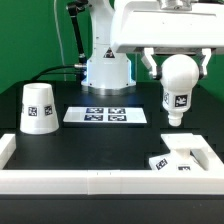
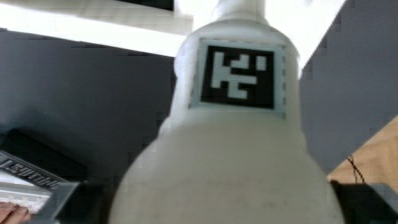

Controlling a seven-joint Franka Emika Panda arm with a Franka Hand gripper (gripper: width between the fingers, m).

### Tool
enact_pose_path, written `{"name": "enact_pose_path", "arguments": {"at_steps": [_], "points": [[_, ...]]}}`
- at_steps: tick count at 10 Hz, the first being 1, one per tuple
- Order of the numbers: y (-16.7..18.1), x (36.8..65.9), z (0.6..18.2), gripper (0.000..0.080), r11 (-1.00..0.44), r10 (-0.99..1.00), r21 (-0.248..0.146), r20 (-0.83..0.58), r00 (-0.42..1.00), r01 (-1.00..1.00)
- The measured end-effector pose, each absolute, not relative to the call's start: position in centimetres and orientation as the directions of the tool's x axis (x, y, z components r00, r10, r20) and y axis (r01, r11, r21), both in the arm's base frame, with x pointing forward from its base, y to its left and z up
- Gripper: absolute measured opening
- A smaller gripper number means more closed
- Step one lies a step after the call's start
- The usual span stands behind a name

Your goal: Assemble lamp

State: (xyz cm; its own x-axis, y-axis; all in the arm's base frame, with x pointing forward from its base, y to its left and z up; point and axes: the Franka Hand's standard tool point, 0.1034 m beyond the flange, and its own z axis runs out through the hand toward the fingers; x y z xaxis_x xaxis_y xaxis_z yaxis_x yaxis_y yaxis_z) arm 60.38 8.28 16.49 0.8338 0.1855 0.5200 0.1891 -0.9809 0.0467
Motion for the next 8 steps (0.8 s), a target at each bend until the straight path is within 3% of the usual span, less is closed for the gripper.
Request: {"name": "enact_pose_path", "arguments": {"at_steps": [8], "points": [[8.5,61.5,15.2,0.0580,-0.980,0.193,0.065,0.558,0.807,0.189]]}}
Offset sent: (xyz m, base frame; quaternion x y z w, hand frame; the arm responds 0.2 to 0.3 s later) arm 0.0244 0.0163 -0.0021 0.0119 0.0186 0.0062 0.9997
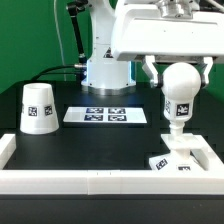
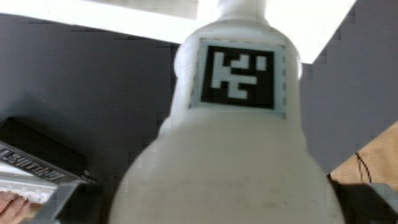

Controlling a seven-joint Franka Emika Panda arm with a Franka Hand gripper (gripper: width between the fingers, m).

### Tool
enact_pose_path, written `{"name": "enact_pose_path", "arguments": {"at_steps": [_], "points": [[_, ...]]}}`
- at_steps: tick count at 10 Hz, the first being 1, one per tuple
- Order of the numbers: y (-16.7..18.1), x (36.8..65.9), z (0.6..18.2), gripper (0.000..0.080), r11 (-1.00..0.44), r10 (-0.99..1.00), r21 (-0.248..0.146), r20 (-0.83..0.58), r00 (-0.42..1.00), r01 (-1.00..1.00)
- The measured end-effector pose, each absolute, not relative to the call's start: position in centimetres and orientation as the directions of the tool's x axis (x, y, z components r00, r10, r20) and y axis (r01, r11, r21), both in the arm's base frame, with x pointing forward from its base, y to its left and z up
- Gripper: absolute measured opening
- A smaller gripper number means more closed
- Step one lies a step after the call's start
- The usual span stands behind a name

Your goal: Assemble lamp

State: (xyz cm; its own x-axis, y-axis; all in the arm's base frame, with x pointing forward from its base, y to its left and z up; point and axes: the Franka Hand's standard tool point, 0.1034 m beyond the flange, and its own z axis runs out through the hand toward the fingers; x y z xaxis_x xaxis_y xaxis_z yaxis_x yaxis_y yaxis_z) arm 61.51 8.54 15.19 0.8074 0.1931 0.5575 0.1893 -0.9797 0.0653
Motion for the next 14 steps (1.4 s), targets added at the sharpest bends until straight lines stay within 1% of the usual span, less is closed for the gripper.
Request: {"name": "enact_pose_path", "arguments": {"at_steps": [1,4,9,14], "points": [[8.4,61.6,15.2,0.0580,-0.980,0.191,0.072,0.578,0.793,0.184],[9.4,61.4,14.9,0.0580,-0.978,0.201,0.071,0.580,0.789,0.197],[9.3,61.3,14.5,0.0580,-0.977,0.204,0.074,0.575,0.792,0.199],[9.2,61.0,13.1,0.0580,-0.977,0.208,0.077,0.565,0.799,0.200]]}}
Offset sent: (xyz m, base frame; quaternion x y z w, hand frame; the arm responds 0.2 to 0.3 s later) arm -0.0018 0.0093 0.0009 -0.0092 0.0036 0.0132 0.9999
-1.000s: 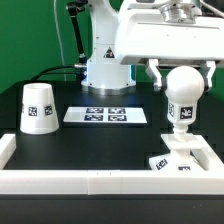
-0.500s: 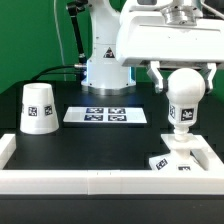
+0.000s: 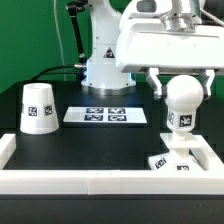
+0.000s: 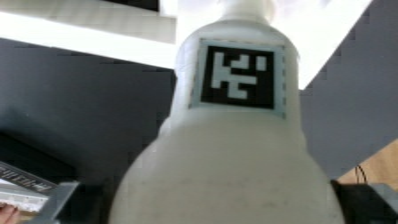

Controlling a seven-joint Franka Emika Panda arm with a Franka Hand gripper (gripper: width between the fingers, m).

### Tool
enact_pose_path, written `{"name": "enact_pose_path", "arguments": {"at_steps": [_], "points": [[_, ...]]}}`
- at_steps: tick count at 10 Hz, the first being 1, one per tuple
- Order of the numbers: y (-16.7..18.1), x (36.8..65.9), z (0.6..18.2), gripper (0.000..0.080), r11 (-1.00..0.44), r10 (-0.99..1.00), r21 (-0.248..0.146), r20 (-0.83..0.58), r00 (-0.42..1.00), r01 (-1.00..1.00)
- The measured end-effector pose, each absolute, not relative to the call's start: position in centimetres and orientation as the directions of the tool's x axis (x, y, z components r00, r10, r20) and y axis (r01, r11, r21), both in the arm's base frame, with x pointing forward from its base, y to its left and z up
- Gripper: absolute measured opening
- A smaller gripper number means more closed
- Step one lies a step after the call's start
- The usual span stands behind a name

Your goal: Assemble lamp

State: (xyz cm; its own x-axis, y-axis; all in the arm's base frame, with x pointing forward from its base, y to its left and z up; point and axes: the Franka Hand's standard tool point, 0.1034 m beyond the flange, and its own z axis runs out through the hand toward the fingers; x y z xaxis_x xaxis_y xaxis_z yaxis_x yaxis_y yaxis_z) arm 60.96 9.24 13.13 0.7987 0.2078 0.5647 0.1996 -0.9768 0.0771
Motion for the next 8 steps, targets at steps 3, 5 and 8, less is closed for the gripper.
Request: {"name": "enact_pose_path", "arguments": {"at_steps": [3,5,8], "points": [[9.5,60.7,12.6,0.0580,-0.976,0.212,0.078,0.559,0.802,0.204],[9.7,60.3,12.4,0.0580,-0.974,0.219,0.085,0.574,0.789,0.208],[10.1,59.4,12.1,0.0584,-0.972,0.228,0.091,0.579,0.783,0.216]]}}
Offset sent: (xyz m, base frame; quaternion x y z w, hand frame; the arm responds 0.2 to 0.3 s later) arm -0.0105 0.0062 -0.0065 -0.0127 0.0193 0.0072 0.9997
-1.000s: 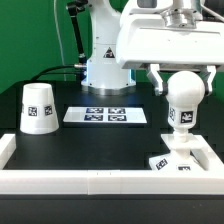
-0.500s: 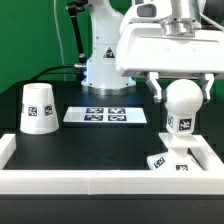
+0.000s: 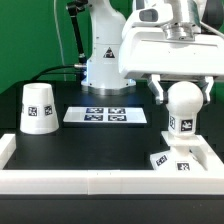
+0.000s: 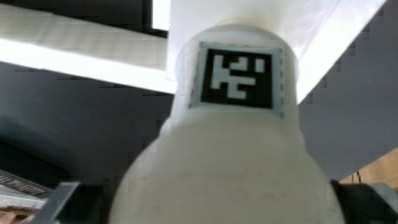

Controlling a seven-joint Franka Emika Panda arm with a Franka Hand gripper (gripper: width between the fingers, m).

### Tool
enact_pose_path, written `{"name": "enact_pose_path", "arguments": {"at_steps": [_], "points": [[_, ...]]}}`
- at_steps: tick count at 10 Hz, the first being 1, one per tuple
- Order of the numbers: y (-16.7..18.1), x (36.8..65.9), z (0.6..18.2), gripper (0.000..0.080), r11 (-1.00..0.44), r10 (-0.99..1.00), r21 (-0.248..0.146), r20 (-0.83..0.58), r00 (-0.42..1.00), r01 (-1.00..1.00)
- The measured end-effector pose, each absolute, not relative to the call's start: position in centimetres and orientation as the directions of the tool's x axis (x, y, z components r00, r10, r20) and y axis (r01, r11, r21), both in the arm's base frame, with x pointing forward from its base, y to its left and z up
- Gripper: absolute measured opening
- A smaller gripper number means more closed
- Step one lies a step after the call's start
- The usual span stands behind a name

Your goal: Assemble lamp

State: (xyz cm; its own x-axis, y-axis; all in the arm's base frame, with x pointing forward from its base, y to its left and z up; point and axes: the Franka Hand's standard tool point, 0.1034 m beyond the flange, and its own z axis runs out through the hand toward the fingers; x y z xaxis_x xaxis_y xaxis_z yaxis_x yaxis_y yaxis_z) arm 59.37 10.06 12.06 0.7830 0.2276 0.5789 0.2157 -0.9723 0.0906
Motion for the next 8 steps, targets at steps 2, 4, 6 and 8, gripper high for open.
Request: {"name": "enact_pose_path", "arguments": {"at_steps": [2,4,6,8], "points": [[10.11,59.31,12.09,0.0673,-0.972,0.228,0.090,0.578,0.784,0.217],[10.10,59.29,12.15,0.0695,-0.972,0.228,0.088,0.574,0.787,0.217],[10.21,59.20,12.37,0.0698,-0.972,0.229,0.083,0.561,0.796,0.221],[10.15,59.33,12.72,0.0699,-0.971,0.231,0.085,0.562,0.794,0.223]]}}
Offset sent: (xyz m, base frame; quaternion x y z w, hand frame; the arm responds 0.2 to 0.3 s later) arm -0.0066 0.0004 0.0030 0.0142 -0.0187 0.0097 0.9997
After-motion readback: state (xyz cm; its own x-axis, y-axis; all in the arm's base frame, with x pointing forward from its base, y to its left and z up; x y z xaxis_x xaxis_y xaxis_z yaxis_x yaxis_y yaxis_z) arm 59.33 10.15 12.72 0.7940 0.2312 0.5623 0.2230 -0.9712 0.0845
